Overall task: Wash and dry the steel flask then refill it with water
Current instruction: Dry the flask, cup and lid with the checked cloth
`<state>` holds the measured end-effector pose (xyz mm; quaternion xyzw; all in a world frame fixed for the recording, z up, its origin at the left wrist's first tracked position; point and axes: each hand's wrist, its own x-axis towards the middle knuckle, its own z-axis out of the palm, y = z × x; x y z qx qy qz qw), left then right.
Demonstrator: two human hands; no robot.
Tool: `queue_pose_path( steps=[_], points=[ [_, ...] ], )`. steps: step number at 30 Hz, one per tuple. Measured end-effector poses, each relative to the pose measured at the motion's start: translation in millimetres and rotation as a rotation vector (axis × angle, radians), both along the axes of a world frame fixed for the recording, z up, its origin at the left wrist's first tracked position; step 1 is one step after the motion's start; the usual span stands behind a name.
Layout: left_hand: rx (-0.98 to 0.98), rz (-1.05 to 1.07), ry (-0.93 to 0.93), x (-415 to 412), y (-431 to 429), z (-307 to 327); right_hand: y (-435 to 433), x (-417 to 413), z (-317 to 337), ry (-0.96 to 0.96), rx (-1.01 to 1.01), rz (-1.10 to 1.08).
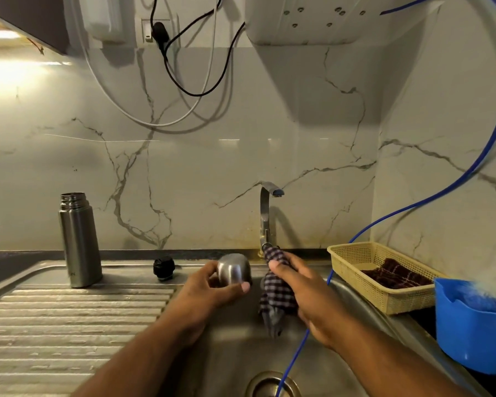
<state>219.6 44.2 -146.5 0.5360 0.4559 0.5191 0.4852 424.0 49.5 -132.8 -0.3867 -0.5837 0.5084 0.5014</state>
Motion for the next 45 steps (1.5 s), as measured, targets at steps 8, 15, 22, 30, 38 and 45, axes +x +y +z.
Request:
queue_pose_path(
  steps=[8,15,22,30,38,45],
  points=[
    [0.014,-0.052,-0.129,4,-1,8,8,2,-15,-0.462,0.399,-0.104],
    [0.121,0.052,-0.016,11,-10,15,-3,-2,-9,-0.743,0.751,-0.082],
    [0.331,-0.147,0.228,35,-31,27,10,-8,-7,-0.360,0.497,-0.226],
    [0.599,-0.111,0.606,44,-28,14,13,23,-8,0.367,-0.478,0.364],
    [0.310,-0.130,0.111,41,-25,13,0,9,5,-0.233,0.243,-0.072],
    [-0.130,-0.338,-0.399,29,-27,21,3,21,4,-0.728,0.695,0.000]
  ],
)
